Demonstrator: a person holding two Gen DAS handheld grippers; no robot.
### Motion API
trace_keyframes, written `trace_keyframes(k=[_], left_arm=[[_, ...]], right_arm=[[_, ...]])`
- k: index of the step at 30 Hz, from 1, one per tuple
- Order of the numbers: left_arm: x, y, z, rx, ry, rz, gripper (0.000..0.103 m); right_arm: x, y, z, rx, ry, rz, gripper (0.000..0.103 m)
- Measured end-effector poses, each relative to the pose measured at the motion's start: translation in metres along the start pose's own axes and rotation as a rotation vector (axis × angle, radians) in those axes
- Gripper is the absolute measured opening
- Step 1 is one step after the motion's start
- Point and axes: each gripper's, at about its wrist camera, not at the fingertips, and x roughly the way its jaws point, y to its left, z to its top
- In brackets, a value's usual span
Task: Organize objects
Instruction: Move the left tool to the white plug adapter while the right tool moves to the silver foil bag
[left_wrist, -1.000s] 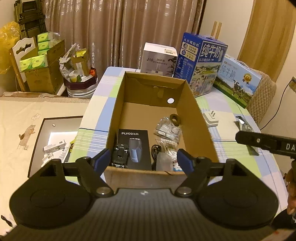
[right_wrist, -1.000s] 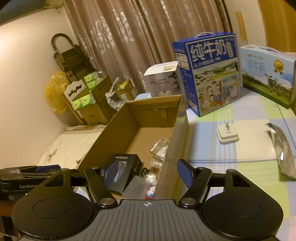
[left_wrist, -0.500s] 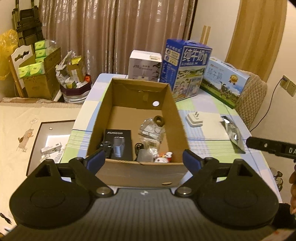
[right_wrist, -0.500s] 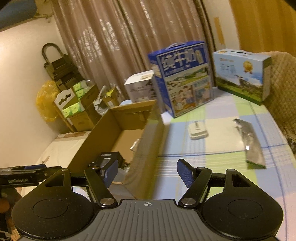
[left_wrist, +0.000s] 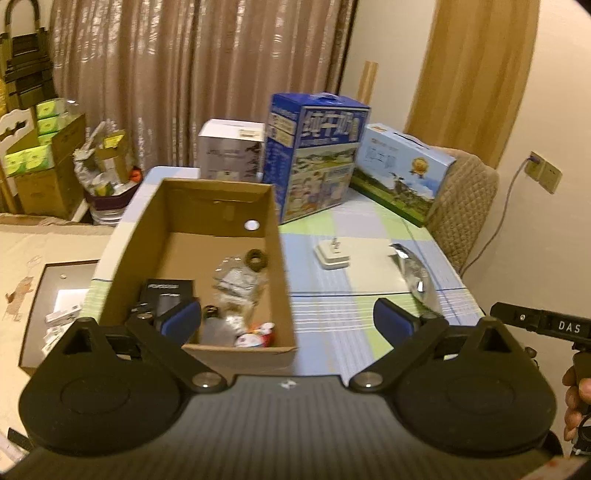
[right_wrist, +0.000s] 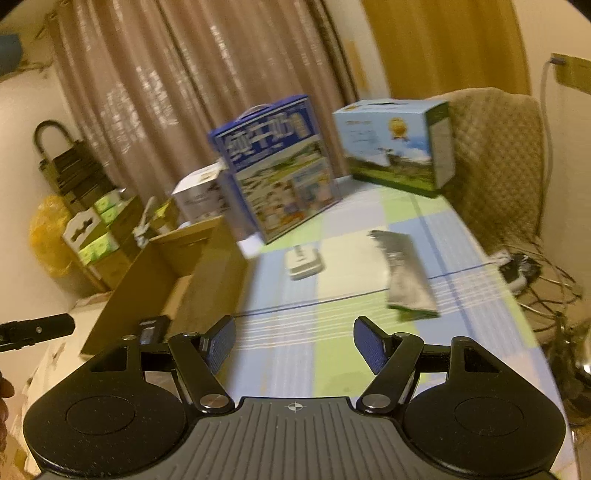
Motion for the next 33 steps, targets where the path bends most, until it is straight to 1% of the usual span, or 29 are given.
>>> trace_keyframes(k=[8,14,22,33], left_arm=[[0.033,-0.04,0.008,0.058,0.041,-0.069,0.098],[0.064,-0.064,0.01,0.1,0.074,-0.088,0.098],[0.092,-0.084,0.009,0.136,0.107,-0.112,0.098],[0.123,-0.1,0.008,0.188,0.145,-0.129,0.098]], right_arm=[[-0.001,-0.042,0.01,0.039,-0.008,-0.048,0.068],[0.005,-0.065,0.017,0.061,-0.008,-0.064,0.068],[0.013,-0.082,0.02,0.066,0.003,-0.085,0.068],[0.036,-0.093,0.026,0.029,0.04,-0.106,0.068]])
